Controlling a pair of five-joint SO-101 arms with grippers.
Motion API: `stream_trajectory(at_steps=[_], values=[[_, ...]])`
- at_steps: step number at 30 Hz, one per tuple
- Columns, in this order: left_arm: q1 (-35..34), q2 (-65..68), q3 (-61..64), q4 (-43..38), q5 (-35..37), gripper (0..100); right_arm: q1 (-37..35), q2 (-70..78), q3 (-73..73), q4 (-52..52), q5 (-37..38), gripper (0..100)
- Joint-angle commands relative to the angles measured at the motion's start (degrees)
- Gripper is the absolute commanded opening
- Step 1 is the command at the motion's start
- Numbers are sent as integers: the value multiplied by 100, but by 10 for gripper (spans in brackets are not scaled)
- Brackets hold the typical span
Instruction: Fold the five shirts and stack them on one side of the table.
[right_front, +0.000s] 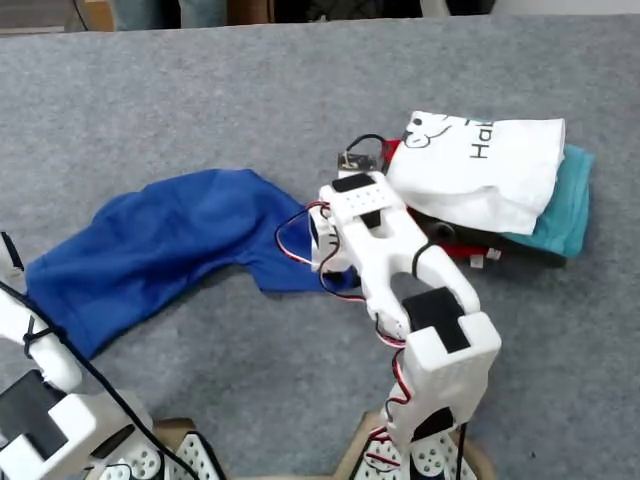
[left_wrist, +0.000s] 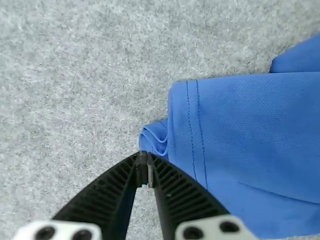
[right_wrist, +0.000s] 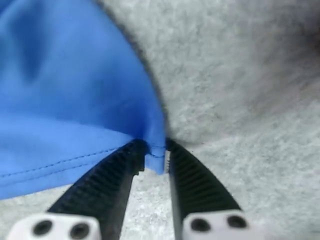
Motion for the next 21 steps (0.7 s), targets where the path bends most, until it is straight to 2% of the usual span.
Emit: stream_trajectory(at_steps=[1,3,10,13,16,21], values=[[-40,-308,-48,35,-44,29,18,-418,-198,281,79,38],[-40,-308,-40,105,-44,29,18,-699,-215,316,97,12],[-13,-308,-75,519,-26,30,9,-1490,-330,273,387,14],[57,-475,-66,932,18,88,18,-1675,-514,255,404,14],[233,-888,4,1292,299,148,53,-1657,-725,246,466,14],[980,-1152,646,1793,360,148,70,-1437,-813,18,633,14]])
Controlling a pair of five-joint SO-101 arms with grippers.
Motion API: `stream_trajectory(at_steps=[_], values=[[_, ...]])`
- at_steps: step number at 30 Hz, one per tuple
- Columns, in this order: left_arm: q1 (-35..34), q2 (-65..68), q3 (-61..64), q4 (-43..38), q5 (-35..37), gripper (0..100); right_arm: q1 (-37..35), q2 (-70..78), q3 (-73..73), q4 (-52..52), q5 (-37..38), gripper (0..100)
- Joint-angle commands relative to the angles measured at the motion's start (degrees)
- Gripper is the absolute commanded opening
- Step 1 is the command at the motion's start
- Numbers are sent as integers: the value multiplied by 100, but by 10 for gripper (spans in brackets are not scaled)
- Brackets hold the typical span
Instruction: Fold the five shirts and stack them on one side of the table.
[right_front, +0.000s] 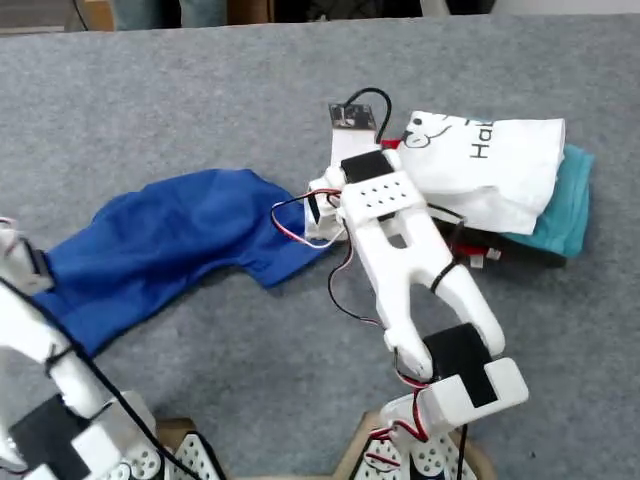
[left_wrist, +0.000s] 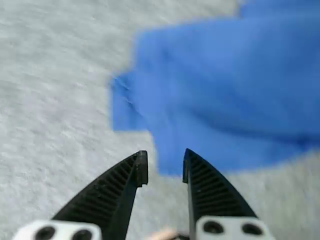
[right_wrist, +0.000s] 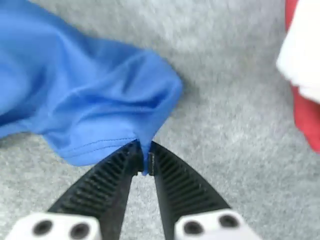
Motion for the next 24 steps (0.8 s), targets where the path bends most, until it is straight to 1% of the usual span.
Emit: stream_trajectory(at_steps=[1,3,7,12,16,20,24], values=[[365,-220,541,185,88,148,79,-13,-259,-114,70,14],[251,-220,1024,-62,105,148,79,4,-259,-114,79,14],[-127,-220,1657,-589,466,152,79,4,-259,-132,79,14],[-382,-220,1947,-853,1046,168,79,4,-259,-132,79,14],[-734,-211,2105,-1011,1029,188,79,4,-259,-334,79,14],[-804,62,2484,-1451,923,188,62,4,-259,-501,79,14],[-813,695,2387,-1530,958,188,62,4,-259,-571,79,14]])
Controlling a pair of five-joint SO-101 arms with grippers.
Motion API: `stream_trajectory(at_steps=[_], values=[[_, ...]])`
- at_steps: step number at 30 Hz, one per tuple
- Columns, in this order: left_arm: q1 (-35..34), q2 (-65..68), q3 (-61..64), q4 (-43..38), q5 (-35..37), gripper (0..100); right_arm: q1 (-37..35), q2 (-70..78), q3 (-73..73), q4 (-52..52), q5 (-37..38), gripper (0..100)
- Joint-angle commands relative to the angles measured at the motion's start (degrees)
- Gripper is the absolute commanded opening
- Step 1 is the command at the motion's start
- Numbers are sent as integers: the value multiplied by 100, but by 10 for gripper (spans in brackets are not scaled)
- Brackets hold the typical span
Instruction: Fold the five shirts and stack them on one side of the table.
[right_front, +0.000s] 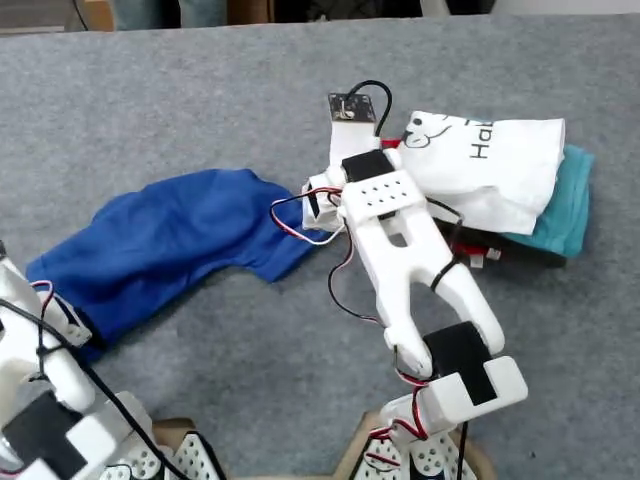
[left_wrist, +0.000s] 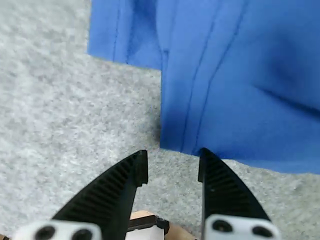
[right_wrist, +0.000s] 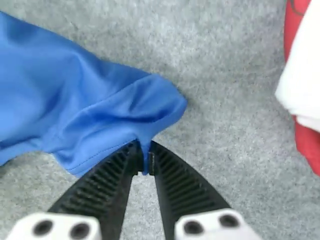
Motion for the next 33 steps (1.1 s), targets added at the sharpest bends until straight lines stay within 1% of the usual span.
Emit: stream_trajectory(at_steps=[1,7,12,19,23,33], values=[[-84,457,-171,-62,0,188,53,-22,-251,-105,44,14],[-295,1345,-558,-88,0,188,62,-13,-251,-105,44,15],[-312,1380,-769,-18,9,187,62,-13,-251,-105,44,15],[-303,1380,-1367,563,-44,187,53,-13,-251,-105,44,15],[-268,1380,-1481,536,-334,187,62,-13,-251,-105,44,15],[-295,1451,-1262,246,-316,187,70,-13,-251,-105,44,15]])
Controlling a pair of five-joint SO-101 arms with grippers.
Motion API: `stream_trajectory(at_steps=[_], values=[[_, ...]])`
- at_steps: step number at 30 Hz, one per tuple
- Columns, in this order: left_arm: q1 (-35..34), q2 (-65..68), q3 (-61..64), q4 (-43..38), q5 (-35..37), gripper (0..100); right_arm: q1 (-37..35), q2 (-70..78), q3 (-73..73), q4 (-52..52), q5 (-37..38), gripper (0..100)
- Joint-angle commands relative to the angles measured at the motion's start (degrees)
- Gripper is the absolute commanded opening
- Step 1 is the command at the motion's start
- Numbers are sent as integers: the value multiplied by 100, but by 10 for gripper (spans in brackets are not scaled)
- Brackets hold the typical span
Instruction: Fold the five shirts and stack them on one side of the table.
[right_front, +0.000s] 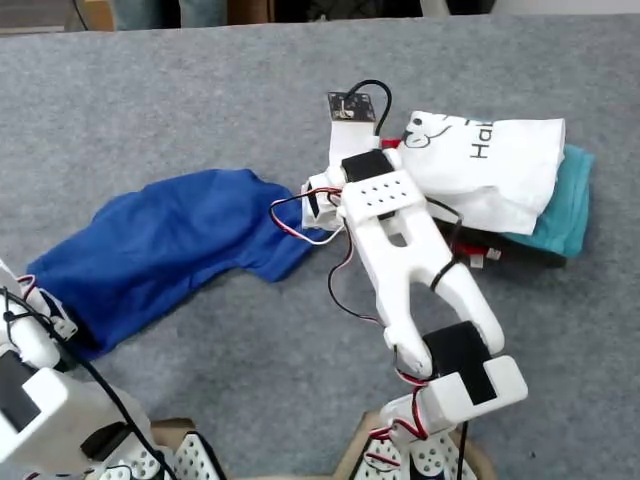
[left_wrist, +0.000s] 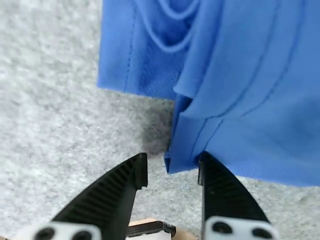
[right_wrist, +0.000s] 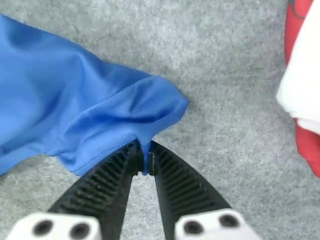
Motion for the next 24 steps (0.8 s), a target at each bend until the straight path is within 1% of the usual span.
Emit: stream_trajectory(at_steps=[1,5,8,15,17,21,24], values=[[-57,-26,4,-167,-9,187,70,-31,-251,-79,44,15],[-101,-18,84,-255,-9,158,70,-31,-251,-79,44,15],[-57,-18,171,-273,-9,155,70,-57,-251,-79,44,15],[312,-18,541,-281,35,151,70,-75,-251,-35,44,15],[365,-18,549,-281,18,127,70,-75,-251,-35,44,15],[365,-26,488,-299,-9,27,70,-75,-251,-35,44,15],[321,-88,444,-360,-9,29,70,-84,-259,-35,44,15]])
